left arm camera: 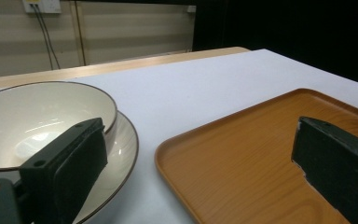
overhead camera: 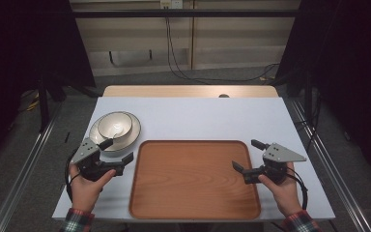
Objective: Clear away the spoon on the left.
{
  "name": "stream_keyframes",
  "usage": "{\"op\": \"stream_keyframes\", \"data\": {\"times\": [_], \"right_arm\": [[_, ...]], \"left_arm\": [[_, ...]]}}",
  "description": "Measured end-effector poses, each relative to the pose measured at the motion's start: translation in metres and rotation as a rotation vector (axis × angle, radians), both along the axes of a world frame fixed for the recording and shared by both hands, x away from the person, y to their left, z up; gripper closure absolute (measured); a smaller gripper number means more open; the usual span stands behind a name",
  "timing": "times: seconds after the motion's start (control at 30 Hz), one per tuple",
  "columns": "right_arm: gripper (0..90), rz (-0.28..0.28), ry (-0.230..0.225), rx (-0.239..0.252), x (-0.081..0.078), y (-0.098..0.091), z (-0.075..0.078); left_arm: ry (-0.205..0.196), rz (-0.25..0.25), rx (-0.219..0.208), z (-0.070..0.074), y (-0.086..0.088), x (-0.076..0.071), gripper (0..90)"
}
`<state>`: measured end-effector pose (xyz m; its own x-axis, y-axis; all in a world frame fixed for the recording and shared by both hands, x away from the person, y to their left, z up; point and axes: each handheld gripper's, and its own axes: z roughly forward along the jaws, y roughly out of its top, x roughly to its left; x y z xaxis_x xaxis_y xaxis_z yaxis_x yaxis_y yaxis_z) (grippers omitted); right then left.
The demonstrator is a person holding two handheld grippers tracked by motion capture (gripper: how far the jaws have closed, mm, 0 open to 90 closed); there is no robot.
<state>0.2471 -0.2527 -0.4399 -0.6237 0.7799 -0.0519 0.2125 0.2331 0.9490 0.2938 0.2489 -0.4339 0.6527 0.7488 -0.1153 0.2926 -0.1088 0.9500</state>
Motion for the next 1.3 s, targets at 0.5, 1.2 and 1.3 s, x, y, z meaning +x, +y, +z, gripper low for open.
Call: {"op": "stream_keyframes", "data": {"times": [0.5, 1.2, 1.3], "right_arm": [[1.0, 0.016, 0.003, -0.005, -0.001, 0.002, -0.002], [1.1, 0.019, 0.001, 0.014, 0.002, 0.002, -0.001], [1.1, 0.016, 0.000, 0.007, 0.001, 0.003, -0.001]], "left_arm": [[-0.014, 0.092, 0.021, -0.003, 0.011, 0.011, 6.9], [0.005, 0.214, 0.014, -0.015, 0.025, 0.026, 25.1], [0.006, 0.217, 0.011, -0.018, 0.027, 0.027, 28.0]]}}
